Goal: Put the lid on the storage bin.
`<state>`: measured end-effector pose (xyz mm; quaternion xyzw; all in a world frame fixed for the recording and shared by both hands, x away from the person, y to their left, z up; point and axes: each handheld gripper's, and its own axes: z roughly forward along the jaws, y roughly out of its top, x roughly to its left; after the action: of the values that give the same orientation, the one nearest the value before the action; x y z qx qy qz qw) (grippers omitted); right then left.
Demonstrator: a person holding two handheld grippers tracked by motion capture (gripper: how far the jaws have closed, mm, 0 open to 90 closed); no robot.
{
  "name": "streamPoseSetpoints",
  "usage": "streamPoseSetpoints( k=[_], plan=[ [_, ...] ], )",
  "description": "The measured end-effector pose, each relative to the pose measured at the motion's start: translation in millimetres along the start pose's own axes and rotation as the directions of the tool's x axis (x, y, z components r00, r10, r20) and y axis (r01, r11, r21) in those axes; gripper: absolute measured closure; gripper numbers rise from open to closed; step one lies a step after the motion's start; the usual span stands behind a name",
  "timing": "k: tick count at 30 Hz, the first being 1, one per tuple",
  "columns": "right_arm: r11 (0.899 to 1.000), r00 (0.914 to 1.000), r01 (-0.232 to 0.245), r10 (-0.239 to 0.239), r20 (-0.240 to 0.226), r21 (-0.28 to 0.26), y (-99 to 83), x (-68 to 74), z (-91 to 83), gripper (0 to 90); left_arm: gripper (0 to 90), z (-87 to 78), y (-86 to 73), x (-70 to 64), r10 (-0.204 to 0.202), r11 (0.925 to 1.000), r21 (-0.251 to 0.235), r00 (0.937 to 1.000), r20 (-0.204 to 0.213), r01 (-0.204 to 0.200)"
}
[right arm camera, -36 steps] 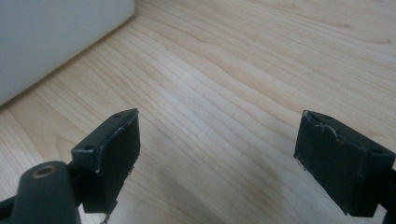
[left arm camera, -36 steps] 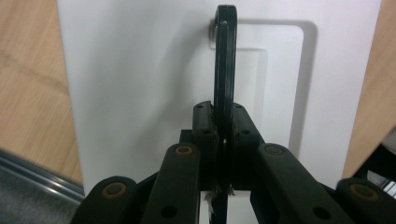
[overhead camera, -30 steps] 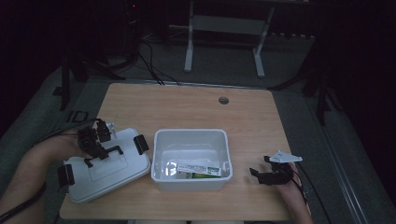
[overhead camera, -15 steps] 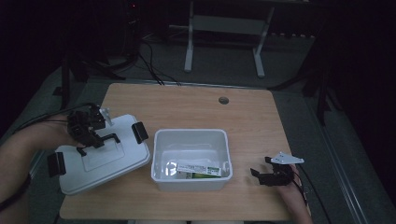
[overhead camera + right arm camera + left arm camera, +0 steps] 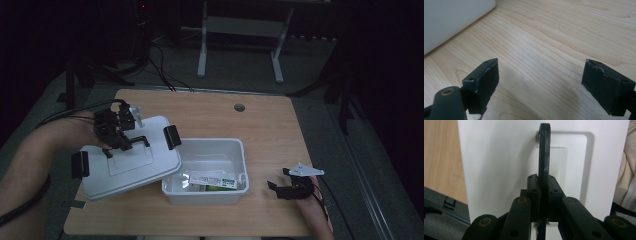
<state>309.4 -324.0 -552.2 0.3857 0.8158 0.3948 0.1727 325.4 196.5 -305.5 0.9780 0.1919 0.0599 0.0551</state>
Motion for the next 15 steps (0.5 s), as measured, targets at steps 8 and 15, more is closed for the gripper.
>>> streamPoseSetpoints(
  k=[8, 15],
  plan=[
    [1.000, 1.0000, 0.009, -0.009, 0.003, 0.005, 0.6, 1.3, 1.4, 13.9, 83.9, 1.8, 32.8, -8.6, 0.058, 0.9976, -0.039, 0.9980, 0.024, -0.058],
    [1.000, 1.0000, 0.009, -0.009, 0.003, -0.001, 1.0, 1.5, 0.8, 13.9, 83.9, 6.9, 65.7, -16.8, 0.102, 0.9942, -0.037, 0.9944, 0.026, -0.101]
  ],
)
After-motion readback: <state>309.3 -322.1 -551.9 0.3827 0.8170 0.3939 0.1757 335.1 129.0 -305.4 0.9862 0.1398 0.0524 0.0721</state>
